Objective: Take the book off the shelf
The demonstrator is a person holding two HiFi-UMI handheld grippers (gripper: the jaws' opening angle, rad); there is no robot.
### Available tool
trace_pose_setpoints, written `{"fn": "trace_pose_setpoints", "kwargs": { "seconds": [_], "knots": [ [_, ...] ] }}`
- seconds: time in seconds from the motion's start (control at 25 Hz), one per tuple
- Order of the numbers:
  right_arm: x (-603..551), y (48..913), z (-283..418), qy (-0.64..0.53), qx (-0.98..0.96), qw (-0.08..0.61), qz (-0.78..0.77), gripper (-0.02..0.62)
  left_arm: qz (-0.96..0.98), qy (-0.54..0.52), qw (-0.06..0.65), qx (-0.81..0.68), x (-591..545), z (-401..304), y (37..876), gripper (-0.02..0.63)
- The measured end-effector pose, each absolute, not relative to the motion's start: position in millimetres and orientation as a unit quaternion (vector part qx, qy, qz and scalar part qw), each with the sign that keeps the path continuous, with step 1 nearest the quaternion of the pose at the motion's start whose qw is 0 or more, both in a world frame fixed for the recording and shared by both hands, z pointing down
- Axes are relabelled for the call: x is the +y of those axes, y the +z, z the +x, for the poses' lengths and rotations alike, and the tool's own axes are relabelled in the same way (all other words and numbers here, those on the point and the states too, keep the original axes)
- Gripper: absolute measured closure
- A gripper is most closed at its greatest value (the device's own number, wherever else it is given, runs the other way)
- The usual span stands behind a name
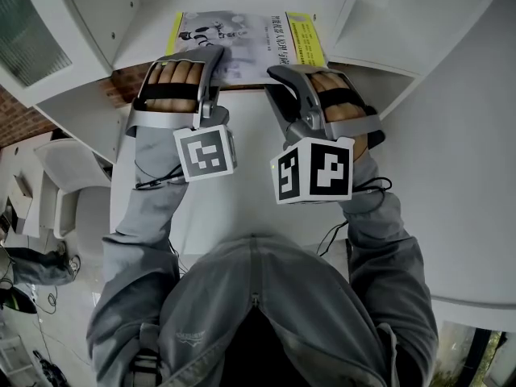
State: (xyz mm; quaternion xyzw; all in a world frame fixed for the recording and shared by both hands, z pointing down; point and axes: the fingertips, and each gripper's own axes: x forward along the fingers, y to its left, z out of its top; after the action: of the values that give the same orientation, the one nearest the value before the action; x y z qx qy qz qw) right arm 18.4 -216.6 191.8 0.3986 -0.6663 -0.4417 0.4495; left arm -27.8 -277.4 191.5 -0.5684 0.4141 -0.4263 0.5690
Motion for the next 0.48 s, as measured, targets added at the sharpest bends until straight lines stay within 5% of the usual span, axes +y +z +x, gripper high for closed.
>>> {"fn": "trace_pose_setpoints", "kwargs": {
  "seconds": [0.28,0.48],
  "knots": [
    [-218.0,195.7,19.1,-0.454,-0.652,0.457,0.401,0.499,-0.569,-0.428,0.567,0.415,-275.7,-27.1,189.6,0.526],
    [-229.6,203.2,21.2,-0.482,-0.603,0.486,0.411,0.382,-0.570,-0.429,0.564,0.416,-274.5,-26.8,190.1,0.526]
  ]
}}
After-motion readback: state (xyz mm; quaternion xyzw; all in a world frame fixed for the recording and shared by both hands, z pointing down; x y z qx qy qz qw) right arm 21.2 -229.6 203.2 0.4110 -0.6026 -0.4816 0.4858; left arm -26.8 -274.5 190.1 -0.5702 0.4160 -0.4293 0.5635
